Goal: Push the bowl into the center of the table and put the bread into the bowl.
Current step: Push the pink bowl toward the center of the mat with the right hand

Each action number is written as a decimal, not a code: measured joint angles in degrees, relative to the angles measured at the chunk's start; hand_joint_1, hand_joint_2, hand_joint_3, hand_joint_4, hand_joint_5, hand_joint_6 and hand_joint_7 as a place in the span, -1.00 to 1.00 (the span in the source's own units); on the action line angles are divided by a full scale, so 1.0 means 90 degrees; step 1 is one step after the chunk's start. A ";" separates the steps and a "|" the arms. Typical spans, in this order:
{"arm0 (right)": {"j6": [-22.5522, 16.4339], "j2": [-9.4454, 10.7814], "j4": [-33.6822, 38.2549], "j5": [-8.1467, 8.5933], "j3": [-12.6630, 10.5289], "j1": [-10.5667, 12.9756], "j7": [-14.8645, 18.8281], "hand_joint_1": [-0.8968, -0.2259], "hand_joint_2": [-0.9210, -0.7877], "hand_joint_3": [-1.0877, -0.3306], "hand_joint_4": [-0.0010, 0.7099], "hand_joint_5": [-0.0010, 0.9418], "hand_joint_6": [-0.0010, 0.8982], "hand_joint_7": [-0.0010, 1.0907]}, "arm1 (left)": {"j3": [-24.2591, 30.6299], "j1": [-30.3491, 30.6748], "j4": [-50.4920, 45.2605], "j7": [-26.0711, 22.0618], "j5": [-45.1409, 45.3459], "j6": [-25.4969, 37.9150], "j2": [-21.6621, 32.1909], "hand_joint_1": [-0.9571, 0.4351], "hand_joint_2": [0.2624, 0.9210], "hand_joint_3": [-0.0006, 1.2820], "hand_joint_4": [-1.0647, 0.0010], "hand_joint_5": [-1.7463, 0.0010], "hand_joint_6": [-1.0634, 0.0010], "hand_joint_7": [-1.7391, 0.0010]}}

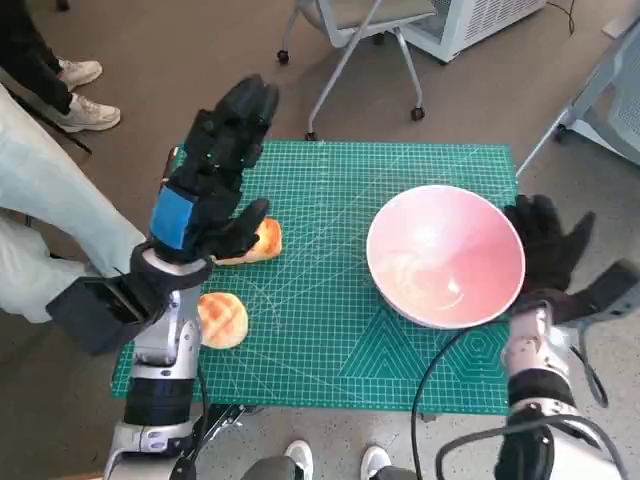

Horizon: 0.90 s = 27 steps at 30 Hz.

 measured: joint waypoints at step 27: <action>0.0339 0.0660 0.0064 -0.0151 0.0035 -0.0431 0.0122 -0.09 -1.00 -0.24 -0.68 -0.97 -0.49 -0.64 | 0.0184 0.0653 -0.0680 0.0510 0.0282 0.0110 0.0255 -0.53 1.00 -0.26 0.83 0.99 0.99 0.56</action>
